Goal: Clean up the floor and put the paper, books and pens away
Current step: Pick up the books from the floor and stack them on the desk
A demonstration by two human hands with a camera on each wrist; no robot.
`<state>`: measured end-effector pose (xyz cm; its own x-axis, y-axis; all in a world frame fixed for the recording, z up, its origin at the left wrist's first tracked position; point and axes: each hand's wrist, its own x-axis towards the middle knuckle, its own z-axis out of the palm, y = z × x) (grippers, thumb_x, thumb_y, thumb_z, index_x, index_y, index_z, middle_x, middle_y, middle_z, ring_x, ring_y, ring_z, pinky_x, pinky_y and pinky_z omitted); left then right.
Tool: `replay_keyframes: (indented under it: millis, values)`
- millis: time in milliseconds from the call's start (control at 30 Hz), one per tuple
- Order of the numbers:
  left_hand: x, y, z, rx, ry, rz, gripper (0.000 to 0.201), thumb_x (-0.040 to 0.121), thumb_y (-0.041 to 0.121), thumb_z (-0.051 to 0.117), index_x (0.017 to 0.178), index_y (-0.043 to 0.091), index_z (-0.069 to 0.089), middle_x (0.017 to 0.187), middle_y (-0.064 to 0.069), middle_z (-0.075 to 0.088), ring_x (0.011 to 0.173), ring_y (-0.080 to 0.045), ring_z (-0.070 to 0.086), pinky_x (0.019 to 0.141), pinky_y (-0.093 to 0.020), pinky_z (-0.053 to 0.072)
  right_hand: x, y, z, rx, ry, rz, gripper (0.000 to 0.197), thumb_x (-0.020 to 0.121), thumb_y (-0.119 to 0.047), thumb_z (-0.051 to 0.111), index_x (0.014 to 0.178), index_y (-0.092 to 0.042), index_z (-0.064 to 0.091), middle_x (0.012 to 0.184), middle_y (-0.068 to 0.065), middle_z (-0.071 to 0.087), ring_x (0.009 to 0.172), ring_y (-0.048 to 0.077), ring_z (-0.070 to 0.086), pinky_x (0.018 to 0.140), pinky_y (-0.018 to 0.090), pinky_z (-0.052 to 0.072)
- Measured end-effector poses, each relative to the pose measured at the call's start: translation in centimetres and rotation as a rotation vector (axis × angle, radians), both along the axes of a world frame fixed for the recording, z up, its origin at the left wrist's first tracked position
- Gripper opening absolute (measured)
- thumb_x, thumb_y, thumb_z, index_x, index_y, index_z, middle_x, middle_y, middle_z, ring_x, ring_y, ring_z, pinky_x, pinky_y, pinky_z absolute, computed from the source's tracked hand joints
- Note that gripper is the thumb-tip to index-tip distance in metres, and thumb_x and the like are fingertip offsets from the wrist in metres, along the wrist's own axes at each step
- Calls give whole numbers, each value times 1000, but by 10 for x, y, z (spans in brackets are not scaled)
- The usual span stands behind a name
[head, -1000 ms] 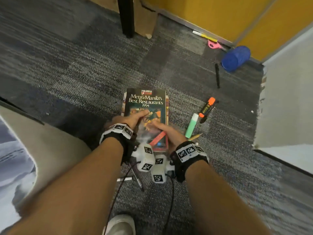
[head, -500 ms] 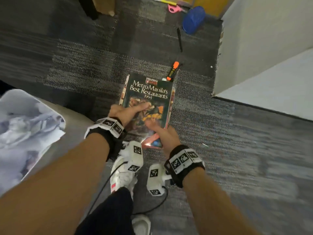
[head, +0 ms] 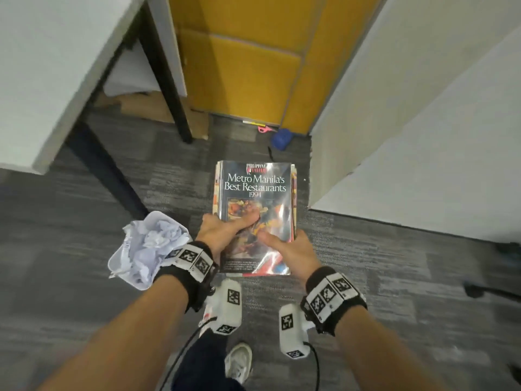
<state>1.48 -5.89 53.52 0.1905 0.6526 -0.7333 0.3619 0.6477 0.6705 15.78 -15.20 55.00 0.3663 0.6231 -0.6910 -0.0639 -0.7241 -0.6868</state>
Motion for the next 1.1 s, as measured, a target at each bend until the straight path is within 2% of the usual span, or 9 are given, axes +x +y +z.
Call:
replay_keyframes:
  millis: [167,300,467,567,700,800,933,1000,1100]
  values:
    - [-42,-5,84,85,-4,-67,115,37,75,82,122,6,46,114,-5,67,97,-17,68,90,-35,55,-26,-5,81,33,-37,59,99,49,-72,82,128,-20,50,125,-4,61,113,17,59,101,41,45]
    - [-87,21,114,157,-42,-167,95,46,72,82,117,14,56,103,3,73,92,-14,71,87,-34,56,-52,16,124,100,-18,106,92,46,-71,84,123,-26,59,113,-6,71,106,14,67,88,36,51]
    - [-160,72,153,255,-110,-203,64,63,54,84,113,24,58,106,4,73,99,-16,70,94,-41,51,-113,71,160,131,33,140,78,56,-60,87,119,-20,66,111,0,74,108,19,68,104,45,46]
    - [-206,111,167,315,-136,-148,76,57,62,82,116,28,50,108,6,72,97,-16,70,94,-43,52,-161,116,166,138,84,149,61,66,-52,84,113,-15,71,110,4,75,110,22,68,107,45,43]
    - [-269,178,169,339,-25,-126,84,55,60,79,119,19,44,110,1,67,95,-18,68,90,-42,53,-227,181,134,86,88,82,94,52,-70,83,128,-18,60,123,1,68,118,23,62,107,49,42]
    - [-313,222,169,314,53,-111,101,45,63,77,125,15,41,117,-5,63,101,-24,65,91,-43,53,-281,219,134,80,151,81,91,54,-68,84,124,-13,64,115,7,72,110,26,67,104,47,46]
    - [-346,265,163,271,95,-103,80,56,54,79,117,16,44,106,-3,66,87,-20,69,80,-36,57,-325,261,138,69,289,50,81,62,-53,86,120,-4,59,106,17,74,97,33,72,94,46,54]
    - [-352,283,156,322,144,-131,77,53,59,75,113,19,47,103,-1,65,87,-19,68,78,-35,56,-335,280,138,52,190,46,79,65,-59,79,115,-2,58,109,14,72,100,33,70,89,38,53]
    - [-348,311,141,431,252,-207,73,47,66,61,106,23,56,100,2,66,88,-18,67,83,-39,57,-341,312,129,-4,-270,161,102,55,-92,50,109,-7,68,112,11,66,106,29,60,89,35,45]
